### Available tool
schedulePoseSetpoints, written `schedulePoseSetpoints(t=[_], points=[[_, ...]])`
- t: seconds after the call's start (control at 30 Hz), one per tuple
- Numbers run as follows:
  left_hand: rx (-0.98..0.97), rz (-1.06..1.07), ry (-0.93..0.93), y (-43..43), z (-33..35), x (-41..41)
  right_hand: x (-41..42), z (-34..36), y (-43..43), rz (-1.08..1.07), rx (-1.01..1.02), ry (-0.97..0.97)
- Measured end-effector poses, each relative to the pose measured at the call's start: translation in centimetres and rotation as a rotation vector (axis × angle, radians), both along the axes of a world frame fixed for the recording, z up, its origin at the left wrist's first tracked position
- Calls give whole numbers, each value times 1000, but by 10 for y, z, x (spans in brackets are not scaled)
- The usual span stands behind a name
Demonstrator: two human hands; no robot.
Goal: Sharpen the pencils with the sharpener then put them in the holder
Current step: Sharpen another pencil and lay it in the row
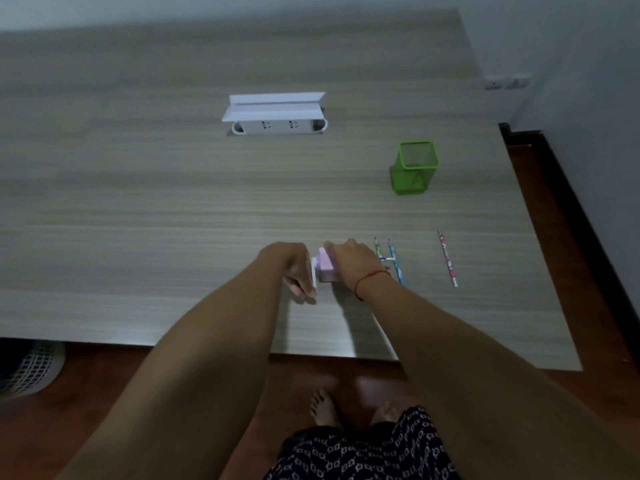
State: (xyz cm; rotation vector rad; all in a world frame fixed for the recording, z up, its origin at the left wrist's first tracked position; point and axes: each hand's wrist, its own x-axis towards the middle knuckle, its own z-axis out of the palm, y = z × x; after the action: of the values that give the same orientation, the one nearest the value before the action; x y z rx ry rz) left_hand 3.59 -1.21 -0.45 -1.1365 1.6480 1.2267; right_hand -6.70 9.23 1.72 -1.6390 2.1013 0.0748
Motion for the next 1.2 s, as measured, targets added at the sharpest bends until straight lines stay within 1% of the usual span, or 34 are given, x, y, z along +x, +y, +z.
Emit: schedulePoseSetpoints(t=[0.07,0.2,0.33,0.43,0.5,0.57,0.6,0.67,0.77,0.9,0.97,1.0,1.07,1.13,1.2], points=[[-71,-14,8,5,-8,1,-1,-1,-1,33,-13,17],[-385,-89,3,6,-29,-2,-3,1,0,66,-27,21],[-647,-62,131,-6,-29,-9,-1,1,-1,72,-32,21],[-784,-29,238,-12,-31,-12,2,3,-5,60,-16,39],[-848,-9,274,-17,-29,-15,2,7,-6,26,-13,26],[-846,0,307,-24,-19,-19,1,4,-6,1,-1,13],[-815,-8,316,-28,-11,-21,1,1,-5,16,12,26],[-752,-50,290,-36,2,-22,-2,-7,-3,62,20,81],[-733,-99,257,-44,6,-23,-1,-20,2,71,31,142],[-733,-195,210,-40,1,-25,9,-38,10,58,-102,263],[-700,-182,201,-40,-2,-23,13,-51,16,67,-77,328],[-695,-174,196,-40,-4,-21,14,-57,18,79,-21,323],[-700,-183,184,-40,-6,-18,15,-56,20,97,-29,356],[-715,-209,184,-40,-3,-17,18,-59,16,75,-17,361],[-725,-232,203,-39,8,-20,22,-45,15,52,35,327]])
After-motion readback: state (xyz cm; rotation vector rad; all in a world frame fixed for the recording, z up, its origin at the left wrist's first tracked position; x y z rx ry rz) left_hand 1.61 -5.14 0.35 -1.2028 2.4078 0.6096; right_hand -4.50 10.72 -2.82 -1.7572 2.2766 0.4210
